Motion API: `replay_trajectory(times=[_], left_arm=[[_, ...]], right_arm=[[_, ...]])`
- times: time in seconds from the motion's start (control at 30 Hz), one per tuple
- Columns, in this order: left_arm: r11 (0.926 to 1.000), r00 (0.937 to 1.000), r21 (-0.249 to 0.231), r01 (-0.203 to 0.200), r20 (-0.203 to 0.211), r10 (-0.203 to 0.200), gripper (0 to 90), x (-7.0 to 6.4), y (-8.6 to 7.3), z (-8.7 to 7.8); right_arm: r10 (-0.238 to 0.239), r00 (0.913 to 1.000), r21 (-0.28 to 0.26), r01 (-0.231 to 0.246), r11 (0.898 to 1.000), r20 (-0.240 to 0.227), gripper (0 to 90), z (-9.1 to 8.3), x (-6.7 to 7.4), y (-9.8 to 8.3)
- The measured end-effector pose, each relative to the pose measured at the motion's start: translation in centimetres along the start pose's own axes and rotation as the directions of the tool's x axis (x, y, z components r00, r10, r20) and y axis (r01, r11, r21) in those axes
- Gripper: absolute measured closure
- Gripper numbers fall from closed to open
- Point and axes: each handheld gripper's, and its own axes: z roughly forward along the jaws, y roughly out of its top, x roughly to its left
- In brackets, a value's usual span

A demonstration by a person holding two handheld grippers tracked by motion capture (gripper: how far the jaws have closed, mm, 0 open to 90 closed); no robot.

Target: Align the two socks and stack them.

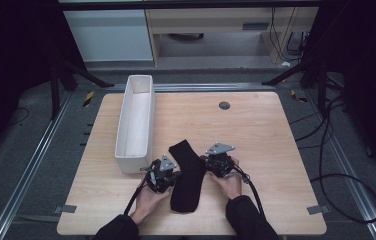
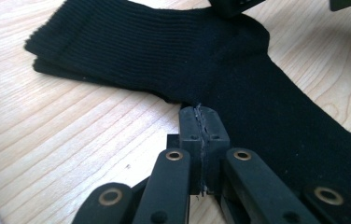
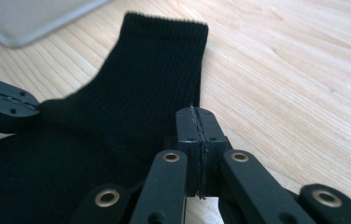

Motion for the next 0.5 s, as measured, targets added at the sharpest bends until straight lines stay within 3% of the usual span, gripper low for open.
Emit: replay_trajectory(times=[0.17,0.27,0.37,0.5], left_arm=[[1.0000,1.0000,0.004,0.007,-0.001,-0.007,86.6,0.1,-0.1,0.1],[0.9999,0.9999,-0.005,0.015,-0.002,-0.015,83.6,0.2,-0.1,-0.2],[0.9999,0.9999,-0.011,0.010,0.002,-0.010,80.5,0.1,-0.1,-1.1],[0.9996,0.9998,-0.022,-0.018,-0.004,0.017,77.0,-0.2,-0.8,-3.1]], right_arm=[[-0.017,0.9996,-0.023,0.017,1.000,0.021,90.0,0.3,-0.1,0.2],[-0.022,0.9992,-0.011,0.022,1.000,0.033,90.0,0.8,-0.3,0.2],[-0.024,0.9991,0.011,0.024,1.000,0.035,89.3,1.2,-0.4,-0.1],[-0.004,0.9994,-0.032,0.005,0.999,0.034,78.7,0.0,-0.4,0.5]])
